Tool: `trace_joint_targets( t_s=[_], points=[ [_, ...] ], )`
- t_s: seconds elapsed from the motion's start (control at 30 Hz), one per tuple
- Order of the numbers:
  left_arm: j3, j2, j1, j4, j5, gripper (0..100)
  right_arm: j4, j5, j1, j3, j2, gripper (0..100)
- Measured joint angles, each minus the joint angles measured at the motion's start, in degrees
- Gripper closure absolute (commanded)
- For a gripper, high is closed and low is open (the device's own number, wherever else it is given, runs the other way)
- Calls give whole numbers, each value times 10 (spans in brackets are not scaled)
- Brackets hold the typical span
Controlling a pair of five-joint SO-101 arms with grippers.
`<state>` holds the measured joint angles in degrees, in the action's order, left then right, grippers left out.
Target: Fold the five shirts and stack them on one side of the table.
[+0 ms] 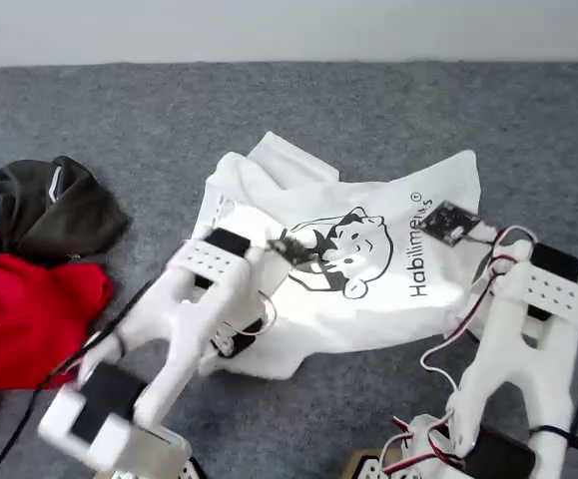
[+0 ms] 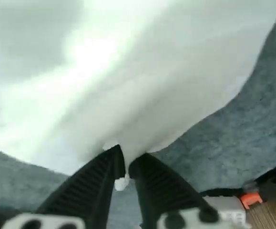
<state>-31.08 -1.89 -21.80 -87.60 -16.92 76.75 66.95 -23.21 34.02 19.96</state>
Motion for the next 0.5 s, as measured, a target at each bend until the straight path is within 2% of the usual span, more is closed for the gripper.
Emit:
trace_joint_targets(
  t_s=[0.2, 0.33, 0.5],
  points=[
    [76, -161, 25, -34, -16, 987, 66, -44, 0, -124, 0, 990],
    [180, -207, 97, -37, -19, 987, 120, -74, 14, -241, 0, 990],
    [346, -212, 172, -37, -64, 987, 176, -106, 56, -419, 0, 990]
  ],
)
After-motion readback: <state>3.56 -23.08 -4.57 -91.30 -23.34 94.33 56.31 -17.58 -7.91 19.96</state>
